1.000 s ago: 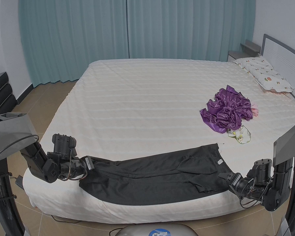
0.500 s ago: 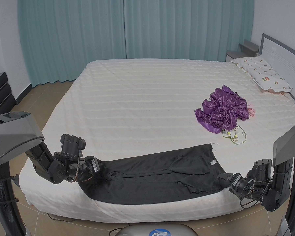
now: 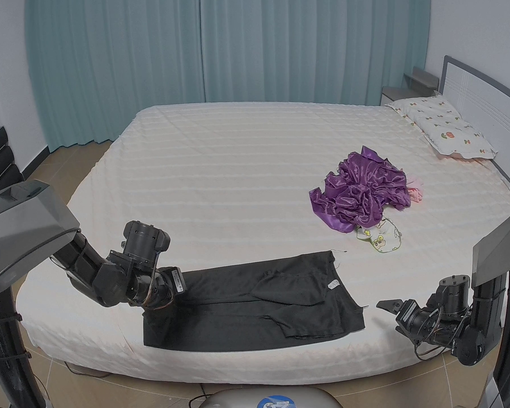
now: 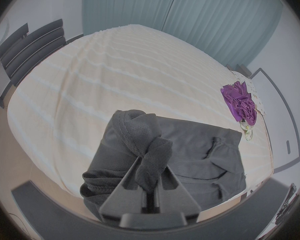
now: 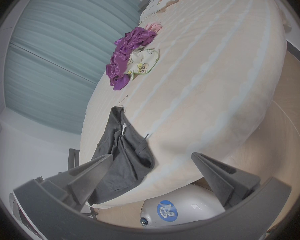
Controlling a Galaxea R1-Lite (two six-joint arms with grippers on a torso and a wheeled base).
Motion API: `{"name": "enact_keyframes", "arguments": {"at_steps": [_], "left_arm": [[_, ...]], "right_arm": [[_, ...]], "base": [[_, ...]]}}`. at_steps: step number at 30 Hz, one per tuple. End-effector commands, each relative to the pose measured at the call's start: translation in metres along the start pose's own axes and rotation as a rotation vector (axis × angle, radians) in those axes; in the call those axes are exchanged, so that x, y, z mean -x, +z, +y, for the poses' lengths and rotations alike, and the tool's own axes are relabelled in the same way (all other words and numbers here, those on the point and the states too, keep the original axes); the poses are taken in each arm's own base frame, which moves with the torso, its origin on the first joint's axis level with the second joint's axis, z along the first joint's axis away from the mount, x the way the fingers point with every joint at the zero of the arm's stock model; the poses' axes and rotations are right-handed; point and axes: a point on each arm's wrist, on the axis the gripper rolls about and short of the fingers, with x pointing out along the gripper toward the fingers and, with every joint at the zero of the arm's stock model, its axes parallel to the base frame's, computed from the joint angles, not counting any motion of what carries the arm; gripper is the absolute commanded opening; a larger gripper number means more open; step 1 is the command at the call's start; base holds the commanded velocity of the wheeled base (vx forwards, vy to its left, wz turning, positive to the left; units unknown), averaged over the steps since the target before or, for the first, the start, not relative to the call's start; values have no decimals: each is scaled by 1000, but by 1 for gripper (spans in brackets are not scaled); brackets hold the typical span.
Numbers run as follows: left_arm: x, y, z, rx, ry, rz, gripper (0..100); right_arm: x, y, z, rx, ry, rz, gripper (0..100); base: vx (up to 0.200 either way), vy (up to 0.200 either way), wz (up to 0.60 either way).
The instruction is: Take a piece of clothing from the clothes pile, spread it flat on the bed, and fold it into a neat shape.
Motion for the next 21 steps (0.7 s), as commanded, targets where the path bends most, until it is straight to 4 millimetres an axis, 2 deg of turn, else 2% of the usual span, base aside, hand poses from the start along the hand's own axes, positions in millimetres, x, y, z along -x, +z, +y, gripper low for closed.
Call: {"name": "enact_keyframes", "arguments": {"at_steps": [1, 13, 18, 21], "left_arm": [[7, 4, -20, 2, -34, -6, 0], [12, 6, -47, -14, -35, 47, 0], [15, 13, -60, -22, -41, 57, 0], [9, 8, -65, -26, -43, 69, 0]], "right_arm": [[0, 0, 2, 5, 15, -4, 100], [1, -2, 0, 4, 7, 5, 100], [1, -2, 0, 4, 5, 6, 100], [1, -2, 0, 4, 5, 6, 100]], "base": [[0, -200, 0], [0, -200, 0], [0, -200, 0], [0, -200, 0]]}}
